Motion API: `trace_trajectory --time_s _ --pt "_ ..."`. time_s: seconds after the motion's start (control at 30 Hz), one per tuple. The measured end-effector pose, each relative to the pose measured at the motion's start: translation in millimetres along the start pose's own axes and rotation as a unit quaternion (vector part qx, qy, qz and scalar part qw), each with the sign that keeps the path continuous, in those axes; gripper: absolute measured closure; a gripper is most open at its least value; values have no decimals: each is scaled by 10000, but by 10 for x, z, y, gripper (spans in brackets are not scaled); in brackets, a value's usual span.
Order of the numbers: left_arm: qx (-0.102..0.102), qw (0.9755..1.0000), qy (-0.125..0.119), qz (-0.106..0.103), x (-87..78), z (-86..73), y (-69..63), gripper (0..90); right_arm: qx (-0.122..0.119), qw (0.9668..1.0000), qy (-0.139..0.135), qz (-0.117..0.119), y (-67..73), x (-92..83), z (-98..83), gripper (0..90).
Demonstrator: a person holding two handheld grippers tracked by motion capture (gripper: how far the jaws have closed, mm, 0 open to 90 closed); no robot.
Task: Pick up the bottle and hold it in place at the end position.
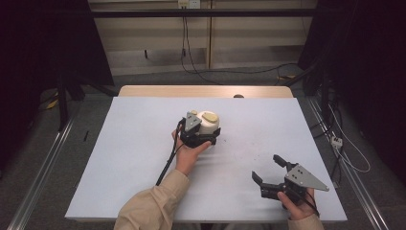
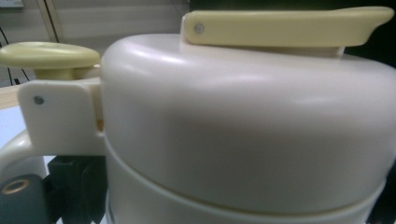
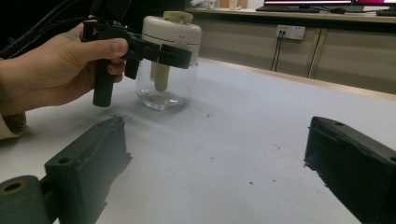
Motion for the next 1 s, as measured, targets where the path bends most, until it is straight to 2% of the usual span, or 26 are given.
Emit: trace_trajectory --time_s 0.7,1.0 --pt "188 9998 -66 -39 2 -16 -11 61 -29 10000 47 39 14 18 -9 51" --pt "186 9998 -91 -65 -28 -42 -6 59 -37 9999 109 87 33 70 -14 50"
Point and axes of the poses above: each handheld gripper's, and its own axes: x roughly forward along the jaws, z roughly out of its top, y roughly to its left, the point moved 7 cm from there along x, roughly forward along the jaws, and after that the axes turned 5 degrees about x, right-handed, at the moved point
